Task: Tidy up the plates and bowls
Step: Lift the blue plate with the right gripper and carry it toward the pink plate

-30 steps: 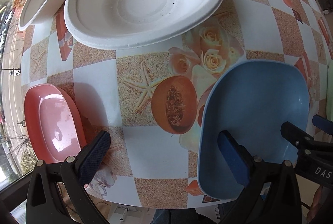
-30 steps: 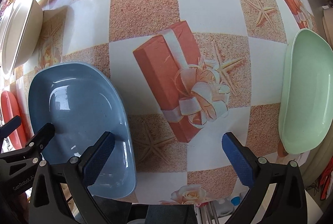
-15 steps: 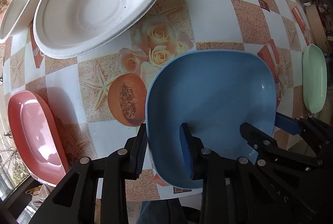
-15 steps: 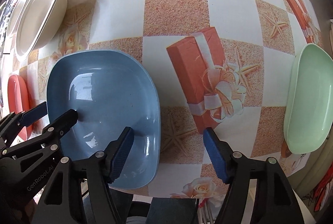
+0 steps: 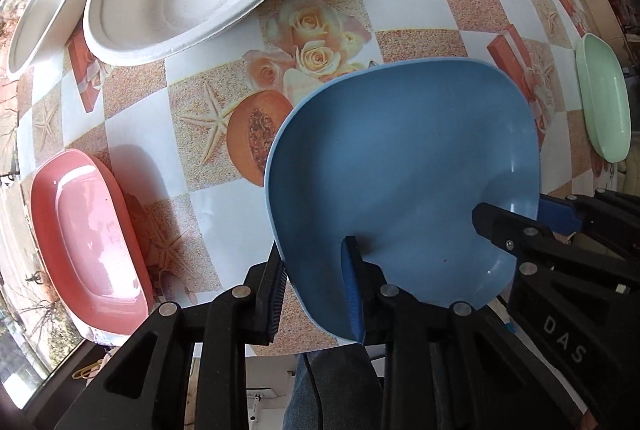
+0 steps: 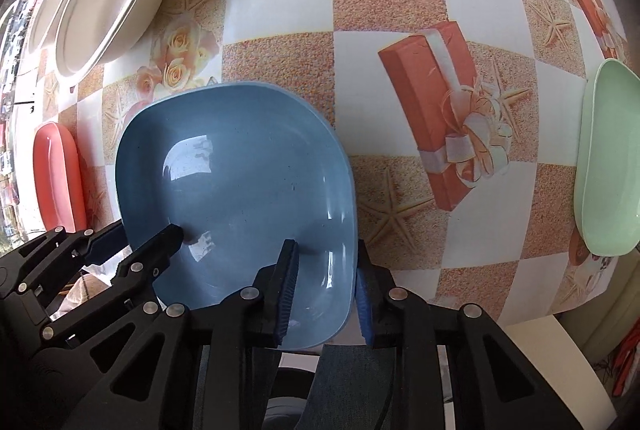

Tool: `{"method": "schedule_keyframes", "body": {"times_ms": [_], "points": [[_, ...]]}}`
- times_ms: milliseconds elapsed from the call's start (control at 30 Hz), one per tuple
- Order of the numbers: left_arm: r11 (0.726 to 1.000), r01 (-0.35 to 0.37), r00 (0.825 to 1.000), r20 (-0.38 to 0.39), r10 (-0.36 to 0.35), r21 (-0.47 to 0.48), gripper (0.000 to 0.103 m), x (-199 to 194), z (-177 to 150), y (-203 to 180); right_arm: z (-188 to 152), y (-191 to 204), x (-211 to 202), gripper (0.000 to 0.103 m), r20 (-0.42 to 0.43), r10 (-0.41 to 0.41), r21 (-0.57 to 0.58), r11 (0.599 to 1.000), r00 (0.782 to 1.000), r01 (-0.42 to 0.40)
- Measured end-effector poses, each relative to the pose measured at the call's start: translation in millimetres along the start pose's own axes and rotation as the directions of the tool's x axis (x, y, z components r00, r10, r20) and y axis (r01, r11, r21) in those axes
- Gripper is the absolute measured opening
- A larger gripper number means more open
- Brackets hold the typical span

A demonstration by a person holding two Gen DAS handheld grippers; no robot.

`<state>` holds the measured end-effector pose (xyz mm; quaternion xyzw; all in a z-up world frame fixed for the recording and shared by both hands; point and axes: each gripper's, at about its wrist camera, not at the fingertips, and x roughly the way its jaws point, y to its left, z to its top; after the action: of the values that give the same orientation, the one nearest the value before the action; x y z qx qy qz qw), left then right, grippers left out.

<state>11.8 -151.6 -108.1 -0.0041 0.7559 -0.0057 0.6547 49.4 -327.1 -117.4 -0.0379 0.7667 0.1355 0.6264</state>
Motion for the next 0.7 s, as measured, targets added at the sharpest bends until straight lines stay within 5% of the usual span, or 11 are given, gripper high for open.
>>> {"method": "schedule_keyframes", "body": {"times_ms": [700], "points": [[0.994,0.022,0.991,0.135,-0.008,-0.107,0.029,-81,-12,52,10,124,-39,0.030,0.013,0.003,-0.123,0.992,1.000,-0.002]]}}
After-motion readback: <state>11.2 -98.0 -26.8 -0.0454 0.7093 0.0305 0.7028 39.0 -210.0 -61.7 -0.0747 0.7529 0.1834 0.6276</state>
